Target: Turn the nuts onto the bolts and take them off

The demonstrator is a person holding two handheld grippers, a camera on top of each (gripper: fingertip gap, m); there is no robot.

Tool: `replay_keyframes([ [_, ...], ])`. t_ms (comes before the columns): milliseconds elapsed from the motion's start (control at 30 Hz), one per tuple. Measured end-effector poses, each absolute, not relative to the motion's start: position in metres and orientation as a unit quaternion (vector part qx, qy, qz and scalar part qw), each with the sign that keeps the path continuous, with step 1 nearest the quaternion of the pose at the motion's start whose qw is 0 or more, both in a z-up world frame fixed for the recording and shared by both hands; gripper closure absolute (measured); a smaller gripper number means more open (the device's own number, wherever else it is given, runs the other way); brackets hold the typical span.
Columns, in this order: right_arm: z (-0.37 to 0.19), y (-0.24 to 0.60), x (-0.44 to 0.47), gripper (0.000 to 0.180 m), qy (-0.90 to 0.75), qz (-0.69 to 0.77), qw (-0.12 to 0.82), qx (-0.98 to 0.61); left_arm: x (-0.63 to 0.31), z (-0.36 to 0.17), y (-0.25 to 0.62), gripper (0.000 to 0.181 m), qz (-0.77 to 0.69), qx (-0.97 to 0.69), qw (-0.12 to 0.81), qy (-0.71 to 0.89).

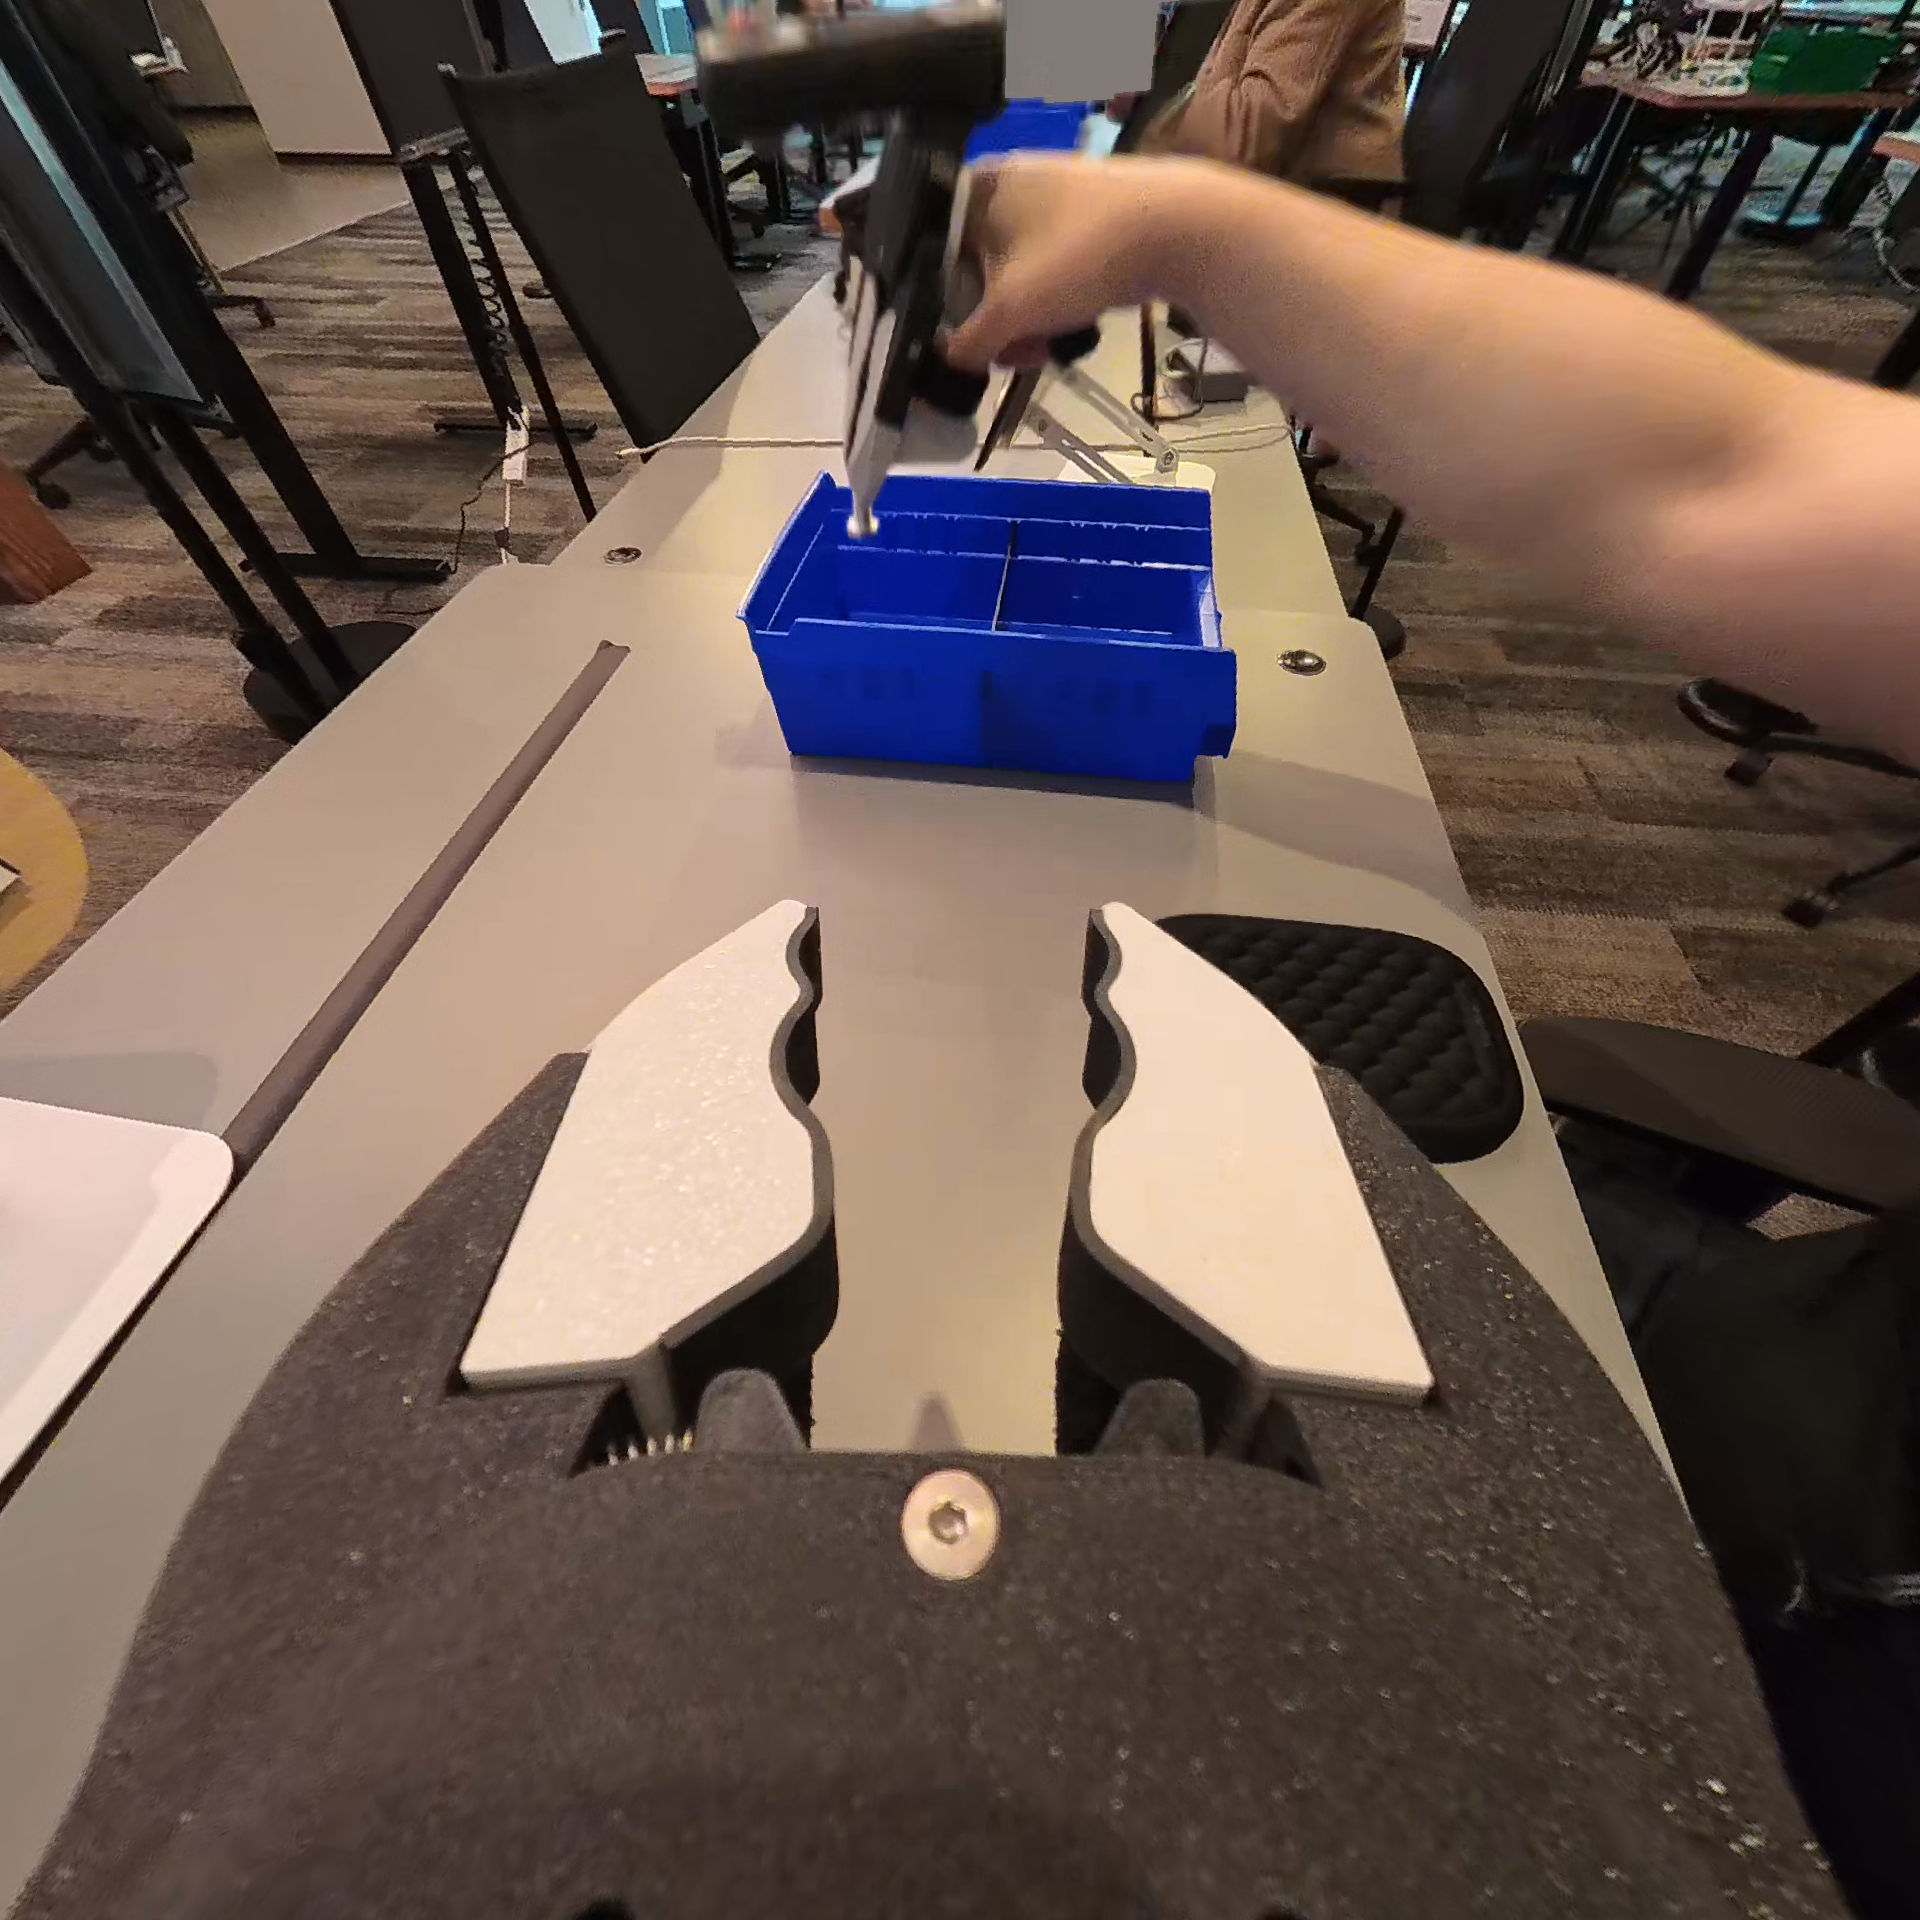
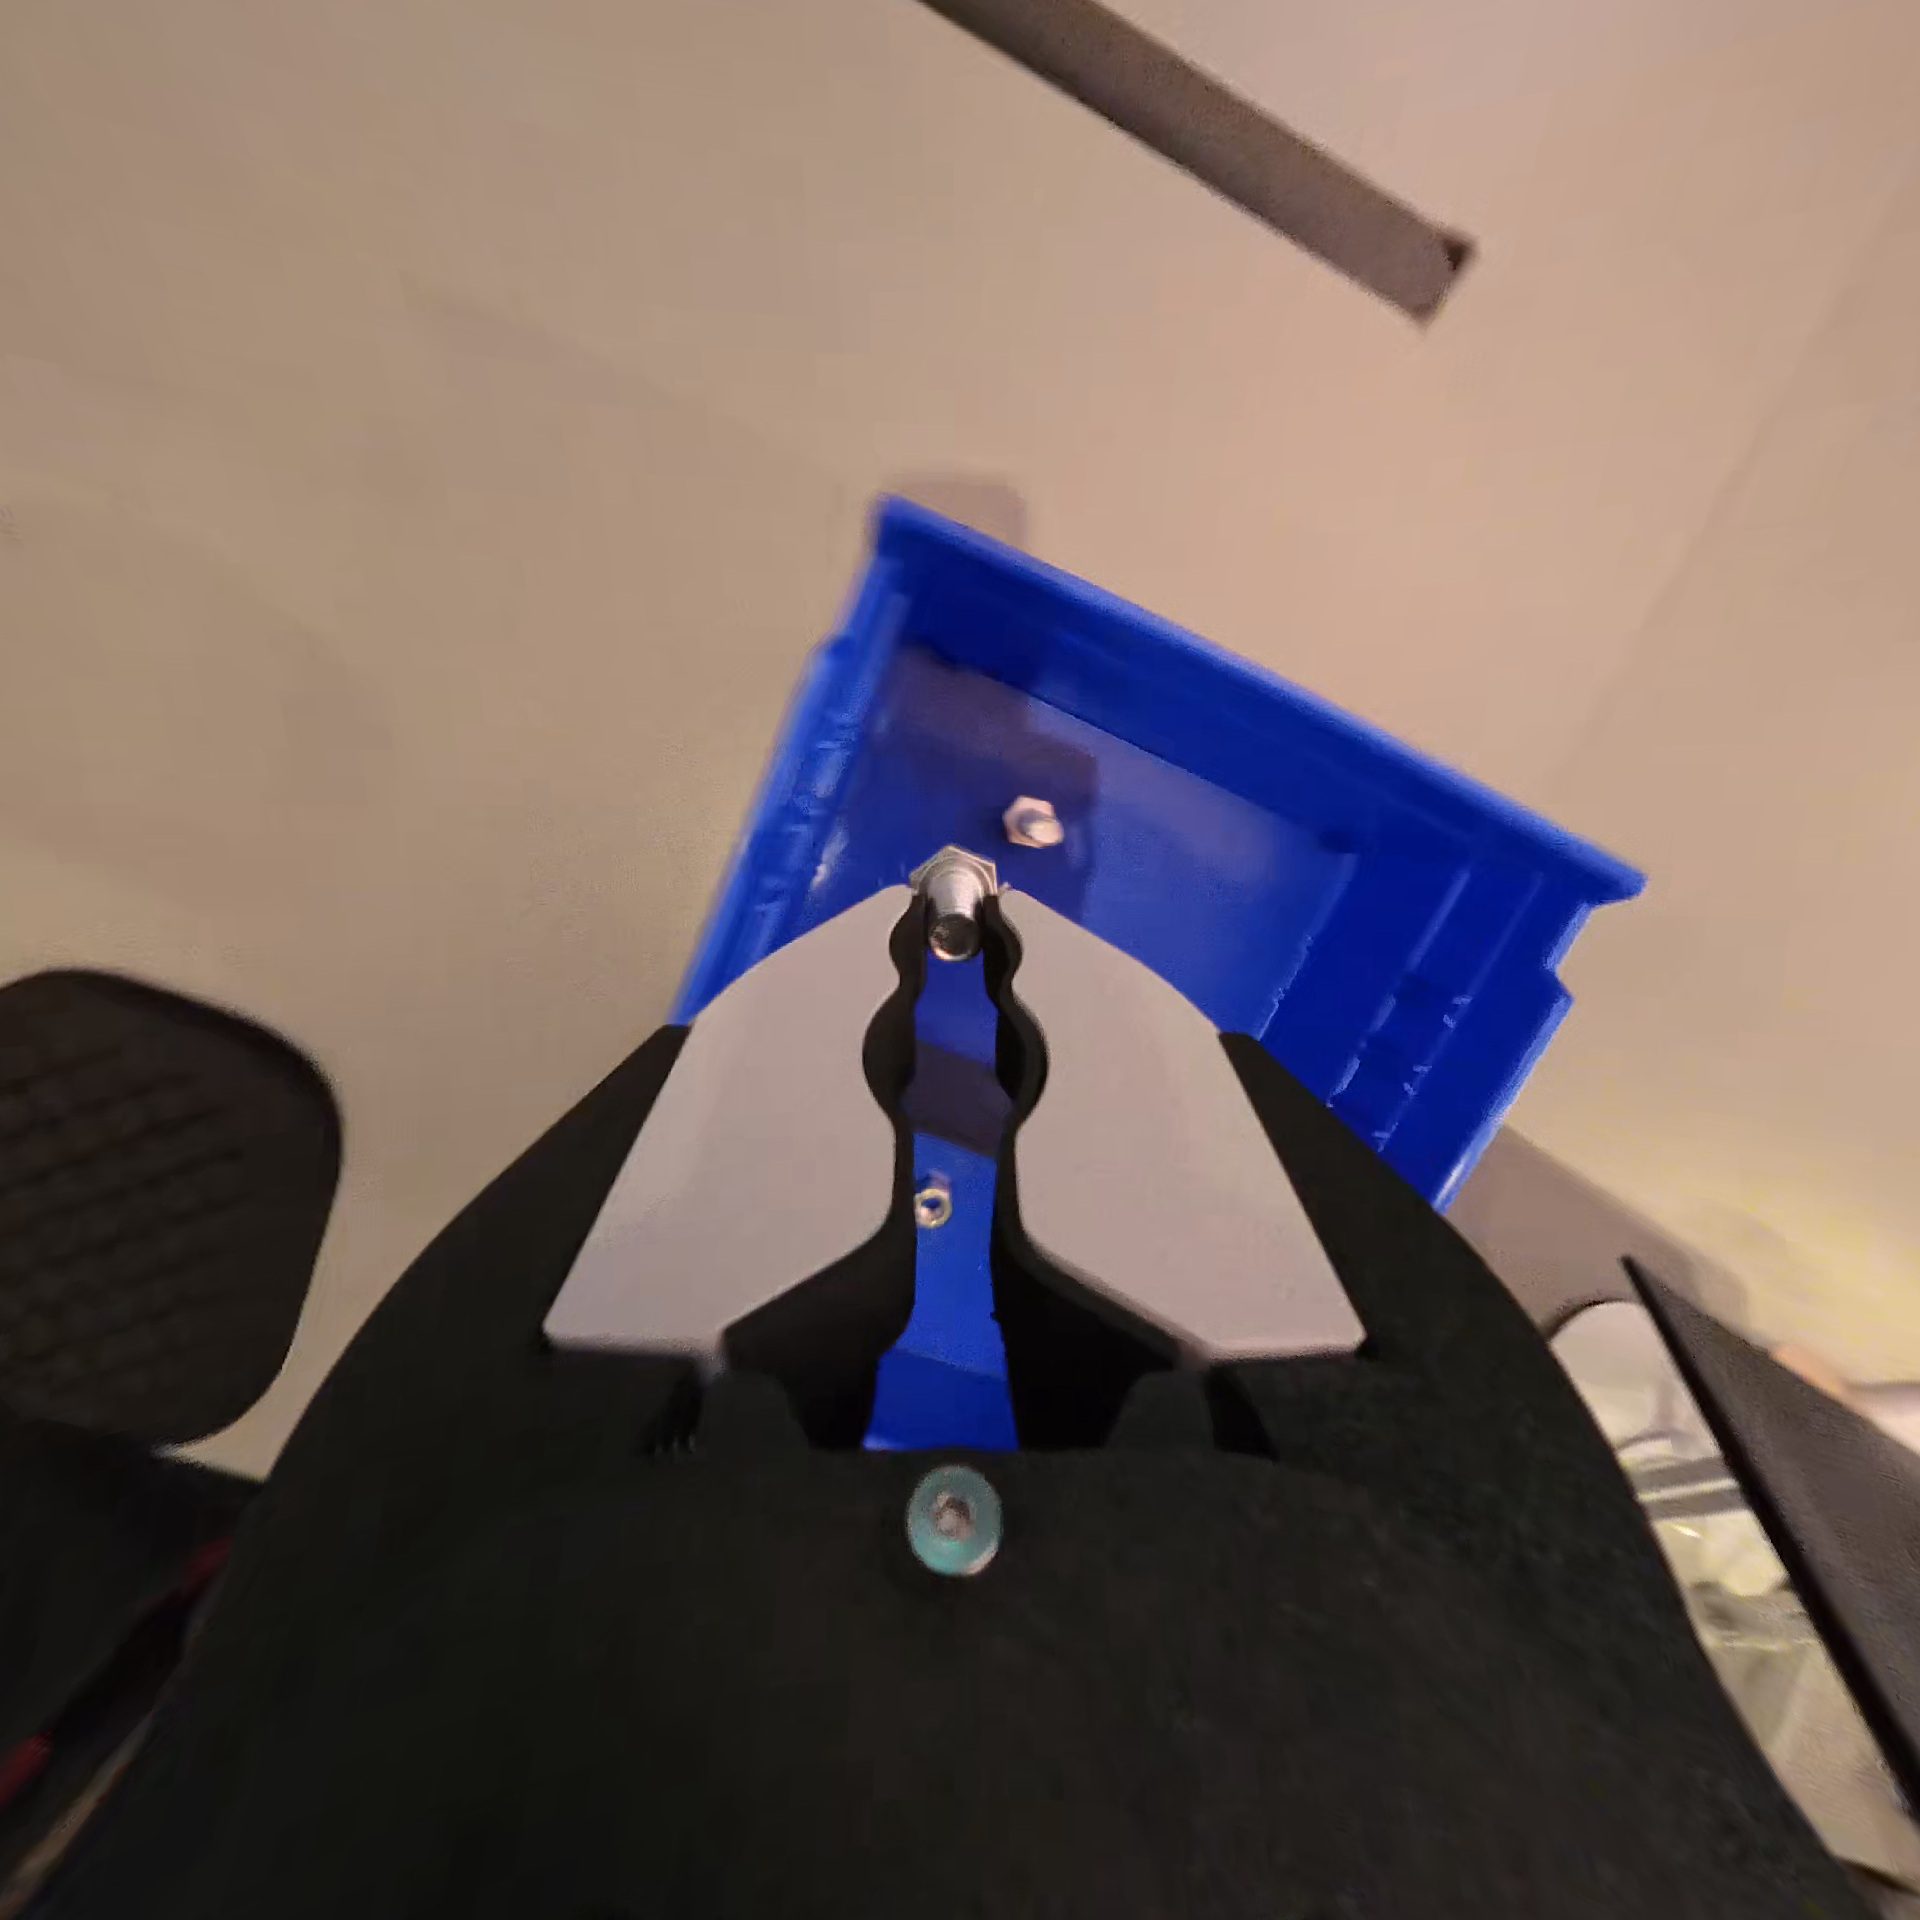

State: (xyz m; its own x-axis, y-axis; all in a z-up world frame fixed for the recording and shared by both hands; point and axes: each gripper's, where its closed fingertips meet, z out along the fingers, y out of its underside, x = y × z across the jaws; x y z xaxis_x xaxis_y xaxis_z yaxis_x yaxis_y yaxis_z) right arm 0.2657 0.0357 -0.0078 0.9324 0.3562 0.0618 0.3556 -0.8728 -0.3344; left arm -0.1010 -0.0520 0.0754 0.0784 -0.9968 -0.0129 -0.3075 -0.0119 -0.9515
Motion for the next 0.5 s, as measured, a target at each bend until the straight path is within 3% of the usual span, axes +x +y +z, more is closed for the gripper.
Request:
replay_keyframes([
  [200, -0.090, 0.048, 0.318, 0.169, -0.120, 0.017, 0.118, -0.986, -0.099, 0.080, -0.054, 0.134, -0.402, -0.586, 0.440, 0.549],
  [500, -0.125, 0.054, 0.329, 0.170, -0.111, 0.035, 0.099, -0.988, -0.092, 0.075, -0.060, 0.133, -0.390, -0.581, 0.437, 0.565],
])
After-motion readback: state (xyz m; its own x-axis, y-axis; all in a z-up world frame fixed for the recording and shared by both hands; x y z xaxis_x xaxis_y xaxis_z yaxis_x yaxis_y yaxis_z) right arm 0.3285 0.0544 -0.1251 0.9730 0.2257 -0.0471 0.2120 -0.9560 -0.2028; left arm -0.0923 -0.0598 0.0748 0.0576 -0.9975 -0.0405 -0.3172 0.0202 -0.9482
